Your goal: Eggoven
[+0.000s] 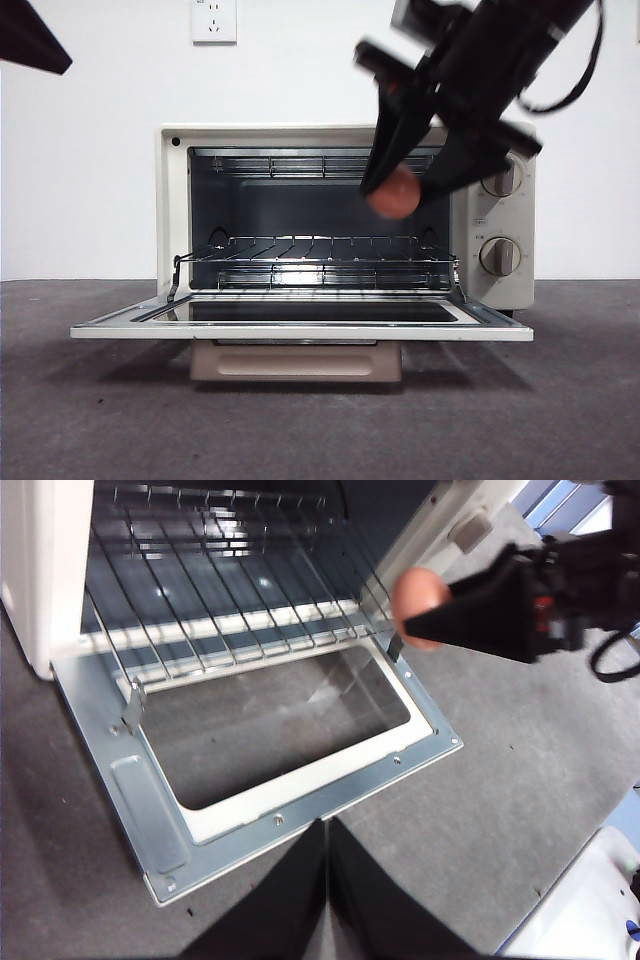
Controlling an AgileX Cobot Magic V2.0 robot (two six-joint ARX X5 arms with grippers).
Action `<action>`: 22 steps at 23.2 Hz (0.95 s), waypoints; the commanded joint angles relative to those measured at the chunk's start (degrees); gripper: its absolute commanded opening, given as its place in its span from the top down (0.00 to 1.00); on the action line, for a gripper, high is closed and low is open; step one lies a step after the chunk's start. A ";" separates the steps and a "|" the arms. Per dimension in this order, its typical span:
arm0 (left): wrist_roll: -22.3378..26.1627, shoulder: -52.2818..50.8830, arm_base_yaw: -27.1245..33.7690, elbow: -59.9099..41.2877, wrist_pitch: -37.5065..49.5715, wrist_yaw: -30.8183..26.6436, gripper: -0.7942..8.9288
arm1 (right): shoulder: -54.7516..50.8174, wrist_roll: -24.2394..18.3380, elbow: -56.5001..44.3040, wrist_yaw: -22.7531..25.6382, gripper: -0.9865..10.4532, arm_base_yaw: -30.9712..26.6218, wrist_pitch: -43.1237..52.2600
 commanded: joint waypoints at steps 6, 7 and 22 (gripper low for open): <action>-0.31 -0.07 -0.07 0.20 1.18 0.57 0.91 | 6.19 0.13 0.26 1.05 0.91 -1.27 7.58; -0.31 -0.07 -0.07 0.20 1.22 0.59 0.91 | 6.60 0.13 0.26 1.18 0.91 -1.70 7.76; -0.09 -0.04 -0.07 0.20 1.40 0.57 0.91 | 9.51 0.13 0.26 4.02 0.71 -2.25 9.11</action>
